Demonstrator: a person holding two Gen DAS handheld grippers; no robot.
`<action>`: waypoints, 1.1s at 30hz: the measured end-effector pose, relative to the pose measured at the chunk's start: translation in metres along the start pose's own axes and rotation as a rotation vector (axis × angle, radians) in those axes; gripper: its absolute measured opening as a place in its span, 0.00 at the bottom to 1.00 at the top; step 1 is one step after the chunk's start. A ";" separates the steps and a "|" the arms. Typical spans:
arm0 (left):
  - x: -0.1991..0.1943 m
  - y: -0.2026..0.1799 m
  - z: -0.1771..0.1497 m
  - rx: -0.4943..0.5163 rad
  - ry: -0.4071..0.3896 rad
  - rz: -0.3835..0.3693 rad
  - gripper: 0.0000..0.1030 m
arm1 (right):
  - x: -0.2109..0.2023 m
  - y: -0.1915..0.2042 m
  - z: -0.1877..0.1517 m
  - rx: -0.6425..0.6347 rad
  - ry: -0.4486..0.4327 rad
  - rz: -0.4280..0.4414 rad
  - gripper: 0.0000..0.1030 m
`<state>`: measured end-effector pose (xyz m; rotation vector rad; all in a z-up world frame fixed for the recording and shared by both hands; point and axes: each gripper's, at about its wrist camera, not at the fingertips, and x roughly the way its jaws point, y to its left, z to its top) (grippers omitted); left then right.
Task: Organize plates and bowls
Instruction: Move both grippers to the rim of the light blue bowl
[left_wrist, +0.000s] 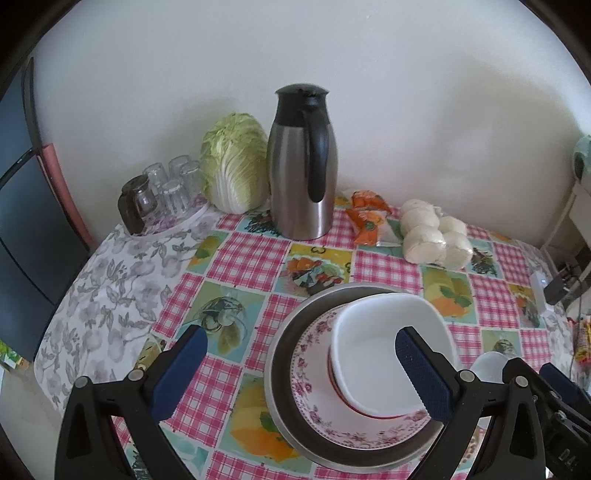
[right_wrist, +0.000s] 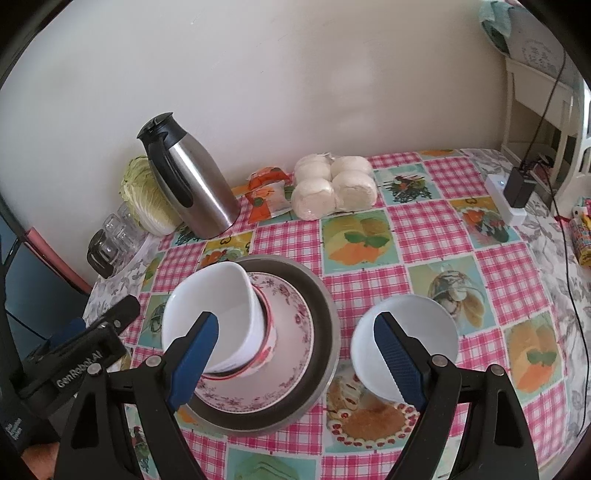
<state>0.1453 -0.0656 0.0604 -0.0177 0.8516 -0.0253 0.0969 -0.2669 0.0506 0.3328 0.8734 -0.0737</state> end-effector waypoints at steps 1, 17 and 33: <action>-0.003 -0.001 -0.001 -0.002 -0.002 -0.005 1.00 | -0.002 -0.002 0.000 0.002 -0.003 -0.002 0.84; -0.022 -0.042 -0.016 -0.019 0.028 -0.185 1.00 | -0.052 -0.062 -0.006 0.073 -0.078 -0.056 0.84; -0.022 -0.120 -0.035 0.091 0.073 -0.268 1.00 | -0.065 -0.140 -0.011 0.200 -0.073 -0.136 0.84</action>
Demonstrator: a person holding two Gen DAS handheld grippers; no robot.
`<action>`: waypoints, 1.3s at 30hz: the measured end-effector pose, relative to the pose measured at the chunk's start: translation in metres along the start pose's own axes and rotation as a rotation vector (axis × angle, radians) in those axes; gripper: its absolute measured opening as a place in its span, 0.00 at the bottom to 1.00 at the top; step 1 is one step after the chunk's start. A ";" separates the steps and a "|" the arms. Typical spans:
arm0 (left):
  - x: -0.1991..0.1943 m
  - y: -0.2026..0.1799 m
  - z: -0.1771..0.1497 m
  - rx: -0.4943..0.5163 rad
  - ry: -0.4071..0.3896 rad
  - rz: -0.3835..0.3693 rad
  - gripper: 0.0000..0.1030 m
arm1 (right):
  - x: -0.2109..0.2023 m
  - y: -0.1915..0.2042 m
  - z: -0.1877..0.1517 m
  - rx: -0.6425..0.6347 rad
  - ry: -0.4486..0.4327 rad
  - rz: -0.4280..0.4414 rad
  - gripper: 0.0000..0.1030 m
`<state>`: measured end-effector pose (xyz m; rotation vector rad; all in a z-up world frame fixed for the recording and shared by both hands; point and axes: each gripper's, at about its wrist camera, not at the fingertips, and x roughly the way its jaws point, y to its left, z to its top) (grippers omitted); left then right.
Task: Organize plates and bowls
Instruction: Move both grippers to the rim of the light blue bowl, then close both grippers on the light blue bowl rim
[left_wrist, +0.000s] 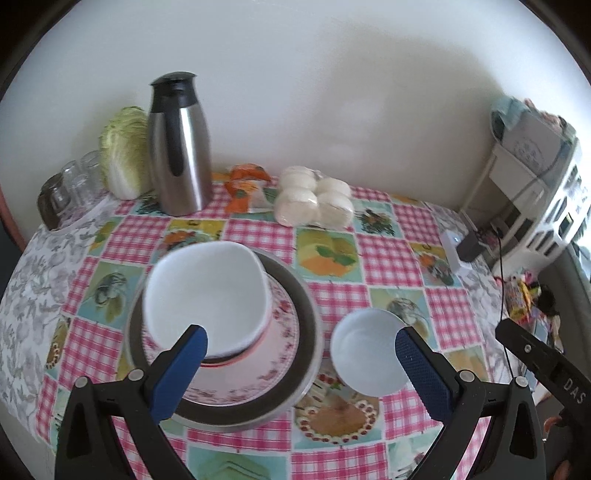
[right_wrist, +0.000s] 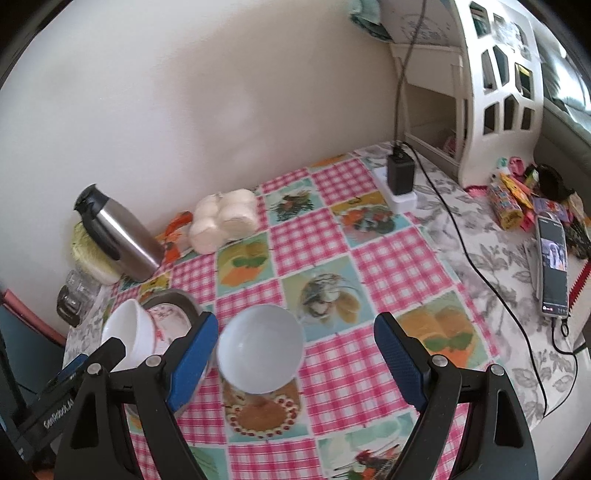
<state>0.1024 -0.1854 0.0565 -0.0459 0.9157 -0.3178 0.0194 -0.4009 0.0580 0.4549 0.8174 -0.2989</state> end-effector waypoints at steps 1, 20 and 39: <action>0.003 -0.004 -0.002 0.006 0.005 -0.002 1.00 | 0.001 -0.004 0.000 0.007 0.005 -0.003 0.84; 0.057 -0.025 -0.026 0.005 0.166 -0.053 0.86 | 0.084 -0.023 -0.025 0.014 0.226 -0.082 0.84; 0.078 -0.023 -0.033 -0.052 0.247 -0.100 0.73 | 0.130 -0.003 -0.044 -0.013 0.313 0.009 0.28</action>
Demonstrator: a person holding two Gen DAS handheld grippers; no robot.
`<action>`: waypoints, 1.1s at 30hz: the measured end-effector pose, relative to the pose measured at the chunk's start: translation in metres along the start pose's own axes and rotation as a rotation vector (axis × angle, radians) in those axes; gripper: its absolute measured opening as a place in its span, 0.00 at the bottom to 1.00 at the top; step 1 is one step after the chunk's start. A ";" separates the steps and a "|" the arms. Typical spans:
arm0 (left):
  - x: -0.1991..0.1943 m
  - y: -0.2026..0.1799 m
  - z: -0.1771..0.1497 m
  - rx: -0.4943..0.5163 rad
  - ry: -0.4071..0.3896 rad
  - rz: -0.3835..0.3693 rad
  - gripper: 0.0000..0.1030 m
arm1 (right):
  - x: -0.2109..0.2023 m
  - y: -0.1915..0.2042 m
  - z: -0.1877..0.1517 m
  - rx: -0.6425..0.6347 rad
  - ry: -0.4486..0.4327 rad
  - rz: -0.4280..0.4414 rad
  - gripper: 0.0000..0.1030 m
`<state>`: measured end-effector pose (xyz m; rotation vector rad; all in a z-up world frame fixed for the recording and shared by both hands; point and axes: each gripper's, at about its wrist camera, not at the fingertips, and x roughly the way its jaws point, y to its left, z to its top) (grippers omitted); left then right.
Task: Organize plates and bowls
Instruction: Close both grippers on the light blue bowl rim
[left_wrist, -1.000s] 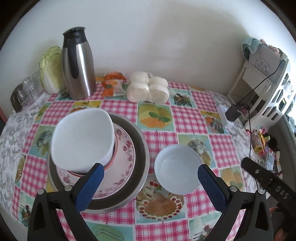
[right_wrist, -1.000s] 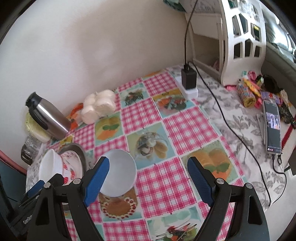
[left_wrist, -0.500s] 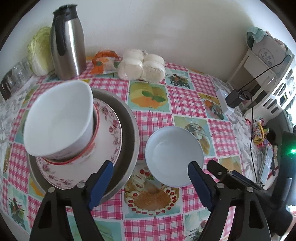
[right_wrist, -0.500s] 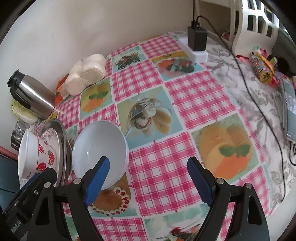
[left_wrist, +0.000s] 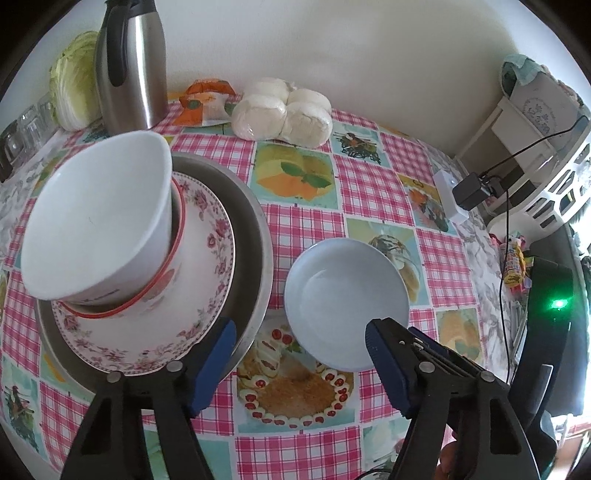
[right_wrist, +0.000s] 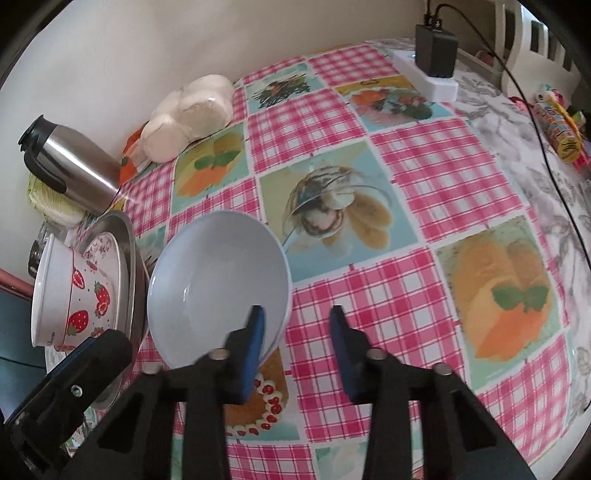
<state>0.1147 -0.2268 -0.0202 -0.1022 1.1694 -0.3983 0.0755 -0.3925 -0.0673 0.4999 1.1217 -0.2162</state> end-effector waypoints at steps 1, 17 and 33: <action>0.001 0.000 0.000 -0.003 0.002 -0.004 0.73 | -0.001 0.000 0.000 -0.002 -0.005 0.009 0.23; 0.014 -0.008 -0.003 0.014 0.037 -0.015 0.68 | -0.017 -0.014 0.005 0.009 -0.051 -0.001 0.12; 0.051 -0.022 -0.011 0.048 0.106 -0.005 0.35 | -0.004 -0.024 0.004 0.056 -0.005 0.008 0.12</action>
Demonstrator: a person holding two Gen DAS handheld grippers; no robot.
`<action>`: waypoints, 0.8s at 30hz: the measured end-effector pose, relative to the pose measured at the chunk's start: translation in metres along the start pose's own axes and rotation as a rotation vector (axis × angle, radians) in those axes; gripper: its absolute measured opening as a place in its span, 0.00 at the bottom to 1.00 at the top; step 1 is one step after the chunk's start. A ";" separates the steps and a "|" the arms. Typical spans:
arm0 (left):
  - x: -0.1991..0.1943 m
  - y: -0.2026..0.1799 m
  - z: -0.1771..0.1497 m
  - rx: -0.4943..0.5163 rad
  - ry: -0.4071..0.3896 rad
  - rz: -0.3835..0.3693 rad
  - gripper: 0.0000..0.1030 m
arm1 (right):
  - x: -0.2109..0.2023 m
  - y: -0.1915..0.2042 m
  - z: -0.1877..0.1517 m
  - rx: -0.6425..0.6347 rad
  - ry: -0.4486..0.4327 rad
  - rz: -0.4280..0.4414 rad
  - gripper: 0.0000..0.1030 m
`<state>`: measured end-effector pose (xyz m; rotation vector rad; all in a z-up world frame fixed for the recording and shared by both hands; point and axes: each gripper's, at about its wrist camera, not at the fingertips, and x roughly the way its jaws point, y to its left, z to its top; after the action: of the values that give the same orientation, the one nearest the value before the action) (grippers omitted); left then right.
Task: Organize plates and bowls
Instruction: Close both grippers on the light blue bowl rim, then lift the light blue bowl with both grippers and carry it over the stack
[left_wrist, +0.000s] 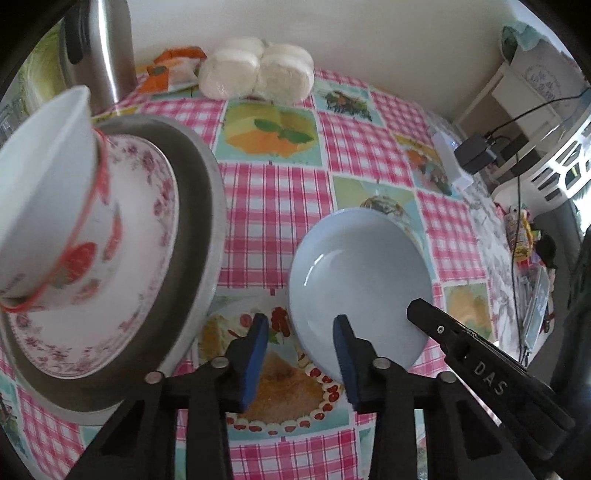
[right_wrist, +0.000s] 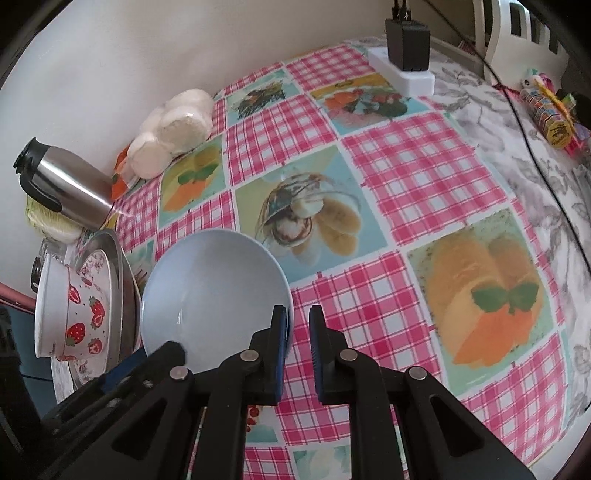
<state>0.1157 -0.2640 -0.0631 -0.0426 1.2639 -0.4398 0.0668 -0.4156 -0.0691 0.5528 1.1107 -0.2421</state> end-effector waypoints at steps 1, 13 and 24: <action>0.003 -0.001 0.000 0.002 0.002 0.001 0.33 | 0.002 0.001 0.000 -0.002 0.005 -0.002 0.12; 0.034 0.007 0.000 -0.055 0.035 -0.054 0.30 | 0.024 0.002 -0.001 0.037 0.026 0.060 0.12; 0.026 0.000 0.004 -0.020 0.013 -0.074 0.28 | 0.018 0.005 0.002 0.018 0.000 0.080 0.13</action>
<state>0.1252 -0.2735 -0.0861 -0.1036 1.2825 -0.4918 0.0786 -0.4115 -0.0830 0.6120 1.0849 -0.1827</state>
